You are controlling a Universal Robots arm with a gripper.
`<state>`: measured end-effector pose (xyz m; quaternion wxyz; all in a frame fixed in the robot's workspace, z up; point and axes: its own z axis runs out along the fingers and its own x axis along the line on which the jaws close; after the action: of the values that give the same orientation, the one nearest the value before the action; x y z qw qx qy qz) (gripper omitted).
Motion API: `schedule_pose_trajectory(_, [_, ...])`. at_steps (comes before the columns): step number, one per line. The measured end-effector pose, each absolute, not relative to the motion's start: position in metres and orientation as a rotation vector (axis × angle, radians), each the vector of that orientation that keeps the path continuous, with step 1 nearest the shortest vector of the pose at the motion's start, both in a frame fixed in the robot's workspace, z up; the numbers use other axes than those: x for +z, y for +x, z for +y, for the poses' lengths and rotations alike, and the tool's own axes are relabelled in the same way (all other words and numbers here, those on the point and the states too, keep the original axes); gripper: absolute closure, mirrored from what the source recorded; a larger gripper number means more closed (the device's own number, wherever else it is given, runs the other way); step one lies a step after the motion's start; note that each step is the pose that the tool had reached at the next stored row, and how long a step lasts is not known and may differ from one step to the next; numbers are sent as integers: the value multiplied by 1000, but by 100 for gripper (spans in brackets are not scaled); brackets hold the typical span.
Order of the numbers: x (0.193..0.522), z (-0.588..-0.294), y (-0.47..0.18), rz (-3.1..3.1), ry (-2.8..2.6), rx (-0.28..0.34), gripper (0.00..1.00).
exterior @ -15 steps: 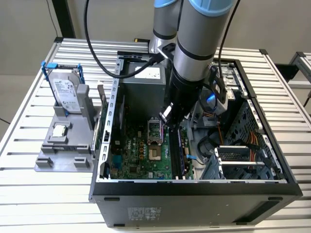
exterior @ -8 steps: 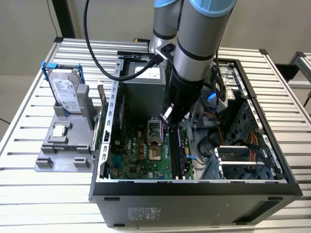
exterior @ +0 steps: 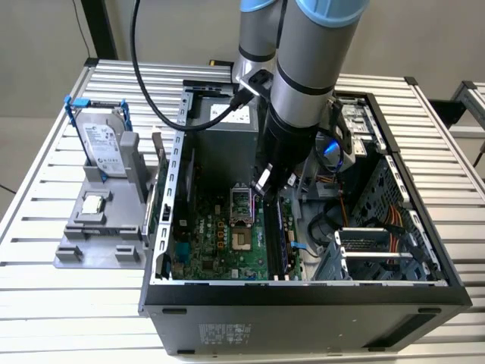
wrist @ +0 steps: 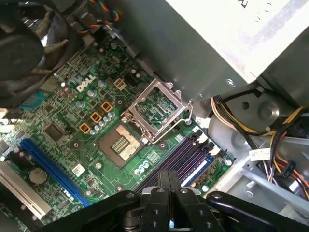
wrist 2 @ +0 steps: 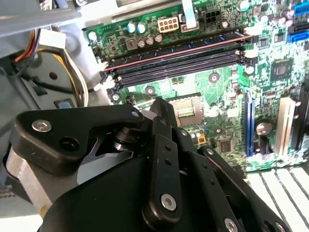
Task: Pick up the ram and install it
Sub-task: 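Press down the ram until it locks into place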
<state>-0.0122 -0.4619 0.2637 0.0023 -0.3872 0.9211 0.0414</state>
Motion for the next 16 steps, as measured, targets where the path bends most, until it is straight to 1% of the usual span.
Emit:
schedule_pose_trajectory(11, [262,-462,-12,2879,-1299,139,100])
schedule_pose_trajectory(16, [262,-462,-14,2808,-1411,122,100])
